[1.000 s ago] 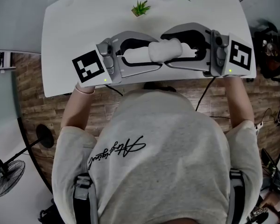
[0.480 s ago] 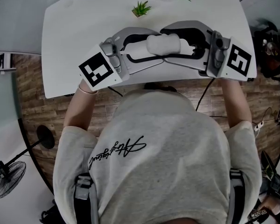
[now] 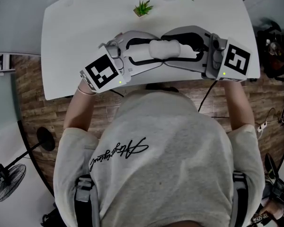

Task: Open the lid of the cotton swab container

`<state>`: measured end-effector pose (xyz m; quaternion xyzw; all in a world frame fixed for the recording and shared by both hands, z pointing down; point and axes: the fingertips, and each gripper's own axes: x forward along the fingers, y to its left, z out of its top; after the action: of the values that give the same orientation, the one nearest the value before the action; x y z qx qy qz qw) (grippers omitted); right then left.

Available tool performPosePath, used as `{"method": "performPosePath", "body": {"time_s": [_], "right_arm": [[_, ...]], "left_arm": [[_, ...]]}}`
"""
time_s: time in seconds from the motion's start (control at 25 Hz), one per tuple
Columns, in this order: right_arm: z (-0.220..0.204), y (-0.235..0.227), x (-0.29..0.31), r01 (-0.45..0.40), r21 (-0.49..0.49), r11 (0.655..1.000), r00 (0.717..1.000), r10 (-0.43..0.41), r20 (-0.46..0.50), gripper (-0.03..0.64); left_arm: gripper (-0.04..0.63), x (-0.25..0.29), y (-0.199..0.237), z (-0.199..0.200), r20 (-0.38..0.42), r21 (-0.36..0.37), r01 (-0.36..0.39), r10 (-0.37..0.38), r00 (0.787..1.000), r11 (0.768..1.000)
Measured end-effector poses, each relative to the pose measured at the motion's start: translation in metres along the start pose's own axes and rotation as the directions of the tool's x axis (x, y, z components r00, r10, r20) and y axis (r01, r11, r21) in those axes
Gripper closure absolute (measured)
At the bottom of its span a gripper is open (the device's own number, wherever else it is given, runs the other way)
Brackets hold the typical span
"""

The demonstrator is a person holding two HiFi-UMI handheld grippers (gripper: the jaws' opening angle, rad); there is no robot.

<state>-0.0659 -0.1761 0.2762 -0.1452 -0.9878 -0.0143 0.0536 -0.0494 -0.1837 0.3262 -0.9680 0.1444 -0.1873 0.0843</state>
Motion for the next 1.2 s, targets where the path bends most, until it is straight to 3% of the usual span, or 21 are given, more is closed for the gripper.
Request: {"method": "performPosePath", "body": {"time_s": [0.12, 0.28, 0.32, 0.48, 0.88, 1.2], "right_arm": [[-0.003, 0.001, 0.000, -0.007, 0.004, 1.000, 1.000, 0.007, -0.014, 0.407], [-0.001, -0.003, -0.003, -0.021, 0.173, 0.985, 0.999, 0.014, 0.042, 0.411], [0.000, -0.004, -0.004, -0.018, 0.178, 0.984, 0.999, 0.009, 0.052, 0.411], [-0.001, -0.006, -0.004, -0.001, 0.144, 0.990, 1.000, -0.003, 0.025, 0.410], [-0.005, -0.011, -0.002, 0.003, 0.154, 0.988, 1.000, -0.007, 0.026, 0.410], [-0.012, -0.015, -0.001, 0.062, 0.029, 0.998, 0.997, -0.060, -0.053, 0.396]], "left_arm": [[0.388, 0.001, -0.001, -0.002, -0.012, 0.002, 0.003, -0.003, 1.000, 1.000], [0.397, 0.004, 0.000, -0.011, -0.114, 0.113, -0.042, 0.055, 0.992, 0.993], [0.396, 0.004, 0.000, -0.012, -0.123, 0.111, -0.034, 0.048, 0.991, 0.993], [0.396, 0.005, 0.002, -0.006, -0.083, 0.064, 0.004, 0.002, 0.997, 0.998], [0.396, 0.006, 0.005, -0.010, -0.081, 0.013, 0.037, -0.036, 0.996, 0.999], [0.397, 0.007, 0.007, -0.021, -0.102, -0.004, 0.038, -0.039, 0.994, 0.999]]}}
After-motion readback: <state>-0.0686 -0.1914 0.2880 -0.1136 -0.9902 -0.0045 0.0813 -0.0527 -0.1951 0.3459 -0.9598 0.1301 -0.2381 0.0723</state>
